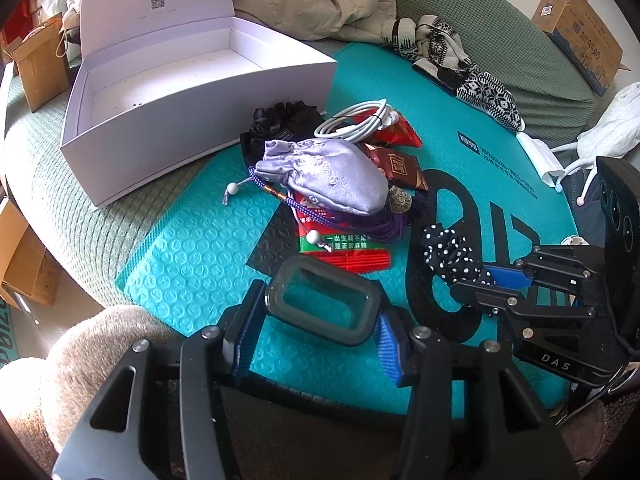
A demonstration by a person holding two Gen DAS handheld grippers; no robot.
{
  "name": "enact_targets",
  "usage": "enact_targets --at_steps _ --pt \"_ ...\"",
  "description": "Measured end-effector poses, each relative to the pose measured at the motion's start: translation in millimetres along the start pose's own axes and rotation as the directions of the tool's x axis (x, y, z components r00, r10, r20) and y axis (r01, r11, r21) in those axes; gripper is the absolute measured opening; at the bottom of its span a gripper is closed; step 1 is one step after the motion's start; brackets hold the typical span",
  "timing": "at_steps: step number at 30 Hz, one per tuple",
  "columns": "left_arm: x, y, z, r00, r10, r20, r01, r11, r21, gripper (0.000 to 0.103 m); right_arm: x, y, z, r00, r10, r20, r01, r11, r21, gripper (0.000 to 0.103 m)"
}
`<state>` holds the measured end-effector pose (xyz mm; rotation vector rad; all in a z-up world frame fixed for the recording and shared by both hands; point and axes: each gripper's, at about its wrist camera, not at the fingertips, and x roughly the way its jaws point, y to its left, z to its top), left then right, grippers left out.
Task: Organize objects
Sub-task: 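Carry the grey container with left tool while right carries scrunchie toward white box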
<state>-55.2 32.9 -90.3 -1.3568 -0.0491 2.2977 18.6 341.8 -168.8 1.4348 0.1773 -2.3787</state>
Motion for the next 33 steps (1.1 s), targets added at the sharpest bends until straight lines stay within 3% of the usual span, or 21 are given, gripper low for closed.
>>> enact_targets --at_steps 13,24,33 --pt "-13 0 -2 0.999 0.035 -0.014 -0.035 0.999 0.003 0.048 -20 12 4 0.999 -0.034 0.033 0.035 0.999 -0.035 0.018" --pt "-53 14 -12 0.995 0.099 0.022 -0.099 0.995 -0.023 0.047 -37 41 18 0.998 0.002 0.068 0.006 0.994 -0.112 0.018" --pt "-79 29 -20 0.984 0.170 0.049 -0.164 0.981 -0.105 0.047 -36 67 31 0.996 0.050 0.072 -0.034 0.979 -0.202 0.018"
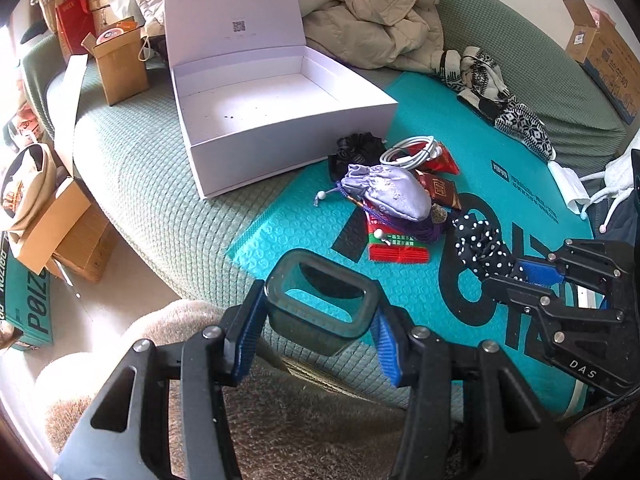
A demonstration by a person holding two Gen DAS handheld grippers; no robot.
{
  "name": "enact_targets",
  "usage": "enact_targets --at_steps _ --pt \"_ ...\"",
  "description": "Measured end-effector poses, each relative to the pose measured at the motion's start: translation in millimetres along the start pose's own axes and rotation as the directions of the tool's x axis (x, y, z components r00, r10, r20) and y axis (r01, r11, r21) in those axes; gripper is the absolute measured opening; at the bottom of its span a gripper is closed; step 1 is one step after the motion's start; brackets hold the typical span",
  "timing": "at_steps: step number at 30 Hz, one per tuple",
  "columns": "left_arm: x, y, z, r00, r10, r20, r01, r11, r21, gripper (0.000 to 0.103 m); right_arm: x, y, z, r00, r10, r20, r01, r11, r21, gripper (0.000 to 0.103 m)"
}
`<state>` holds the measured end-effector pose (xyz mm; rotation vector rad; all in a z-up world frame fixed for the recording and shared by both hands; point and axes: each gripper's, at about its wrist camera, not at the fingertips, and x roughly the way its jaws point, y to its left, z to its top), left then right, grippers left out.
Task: Organize objects
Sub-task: 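Carry the grey container with left tool while right carries scrunchie toward white box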
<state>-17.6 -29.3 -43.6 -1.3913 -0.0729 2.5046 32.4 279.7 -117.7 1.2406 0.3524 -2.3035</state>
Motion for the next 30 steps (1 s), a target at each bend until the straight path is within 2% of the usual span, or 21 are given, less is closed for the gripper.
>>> enact_targets --at_steps 6,14,30 --pt "-6 15 2 0.999 0.038 -0.002 -0.038 0.999 -0.031 0.047 9 10 14 1.000 0.025 -0.005 -0.025 0.999 -0.025 0.018" --pt "-2 41 19 0.999 0.048 0.002 -0.047 0.997 -0.055 0.047 20 13 40 0.999 0.033 -0.009 -0.034 0.999 -0.027 0.018" --pt "-2 66 107 0.997 0.058 0.046 -0.060 0.997 0.039 0.047 40 -1 110 0.999 0.023 0.031 -0.023 1.000 0.009 0.018"
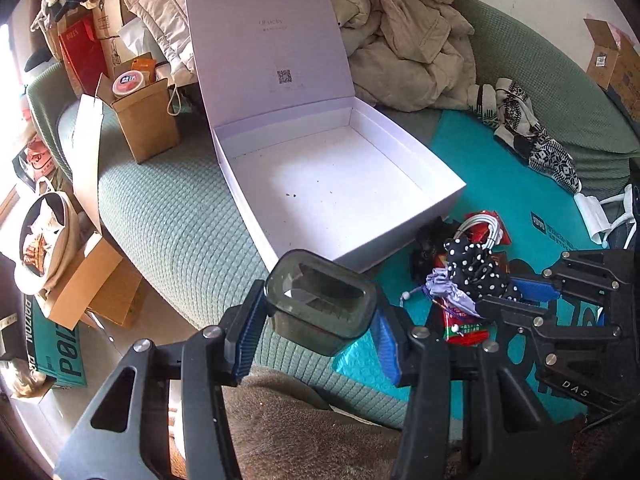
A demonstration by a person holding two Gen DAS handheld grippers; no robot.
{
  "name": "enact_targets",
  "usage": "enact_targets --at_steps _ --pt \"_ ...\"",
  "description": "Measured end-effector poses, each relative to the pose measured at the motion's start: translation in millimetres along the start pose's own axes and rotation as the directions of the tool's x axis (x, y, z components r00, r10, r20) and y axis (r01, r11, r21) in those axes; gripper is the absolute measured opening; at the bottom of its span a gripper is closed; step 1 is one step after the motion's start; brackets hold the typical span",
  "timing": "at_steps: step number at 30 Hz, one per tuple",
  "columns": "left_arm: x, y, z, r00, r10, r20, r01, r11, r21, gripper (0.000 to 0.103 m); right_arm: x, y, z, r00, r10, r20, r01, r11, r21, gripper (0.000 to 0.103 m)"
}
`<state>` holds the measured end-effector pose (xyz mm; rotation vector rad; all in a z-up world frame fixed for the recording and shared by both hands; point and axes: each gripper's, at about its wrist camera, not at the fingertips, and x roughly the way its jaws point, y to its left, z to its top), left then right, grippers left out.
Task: Organize objects
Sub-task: 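Carry the grey container with left tool while right carries scrunchie toward white box, then lower the container into the box and open left tool while right releases scrunchie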
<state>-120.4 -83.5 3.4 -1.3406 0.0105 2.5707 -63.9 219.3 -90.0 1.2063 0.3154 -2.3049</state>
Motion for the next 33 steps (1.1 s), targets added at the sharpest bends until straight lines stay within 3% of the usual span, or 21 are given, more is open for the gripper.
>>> enact_targets --at_steps 17,33 --pt "17 12 94 0.998 0.035 0.055 -0.038 0.998 0.057 0.047 28 -35 72 0.998 -0.026 0.065 0.027 1.000 -0.015 0.018" --pt "95 37 150 1.000 0.011 0.008 -0.011 0.998 0.061 0.047 79 -69 108 0.995 -0.095 0.026 0.095 0.996 0.002 0.018"
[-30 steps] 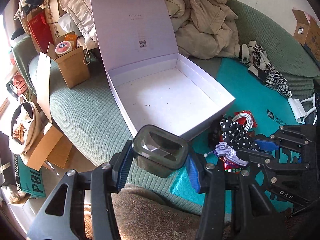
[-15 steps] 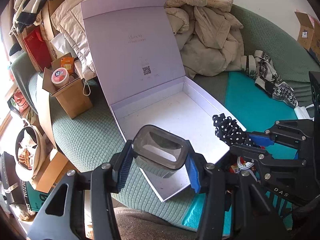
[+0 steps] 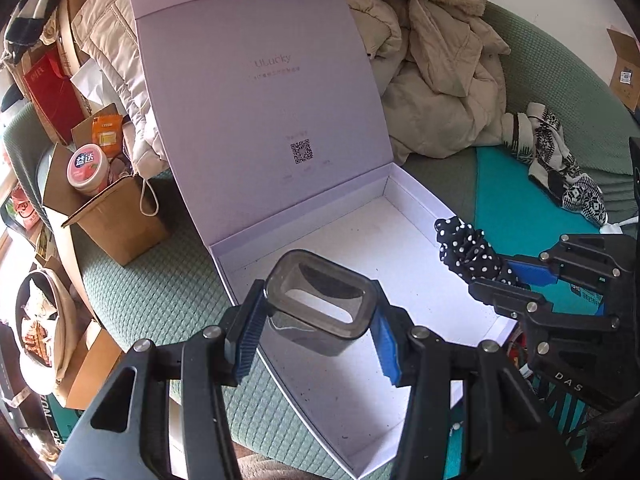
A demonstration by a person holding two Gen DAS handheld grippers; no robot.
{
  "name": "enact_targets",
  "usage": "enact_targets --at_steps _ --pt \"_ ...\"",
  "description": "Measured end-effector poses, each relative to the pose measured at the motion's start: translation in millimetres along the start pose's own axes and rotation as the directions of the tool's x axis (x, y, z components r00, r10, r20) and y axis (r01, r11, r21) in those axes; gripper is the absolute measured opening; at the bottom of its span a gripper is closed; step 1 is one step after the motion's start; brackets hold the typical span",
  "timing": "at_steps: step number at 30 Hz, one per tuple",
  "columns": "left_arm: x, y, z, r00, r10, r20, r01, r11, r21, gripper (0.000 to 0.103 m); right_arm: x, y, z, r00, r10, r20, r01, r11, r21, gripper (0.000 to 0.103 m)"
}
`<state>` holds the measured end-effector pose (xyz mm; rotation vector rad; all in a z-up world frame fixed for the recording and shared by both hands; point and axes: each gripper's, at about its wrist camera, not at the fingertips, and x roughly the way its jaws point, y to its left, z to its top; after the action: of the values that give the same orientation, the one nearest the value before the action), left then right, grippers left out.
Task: Organize objects
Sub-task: 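Lower the container into the box and open left tool while right releases scrunchie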
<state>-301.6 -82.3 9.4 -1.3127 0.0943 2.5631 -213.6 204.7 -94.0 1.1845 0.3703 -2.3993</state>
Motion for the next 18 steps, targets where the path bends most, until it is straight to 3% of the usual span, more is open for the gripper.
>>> enact_targets --at_steps 18 --pt "72 7 49 1.000 0.009 -0.020 -0.008 0.999 0.031 0.047 61 -22 30 0.999 -0.023 -0.040 0.024 1.000 0.015 0.018"
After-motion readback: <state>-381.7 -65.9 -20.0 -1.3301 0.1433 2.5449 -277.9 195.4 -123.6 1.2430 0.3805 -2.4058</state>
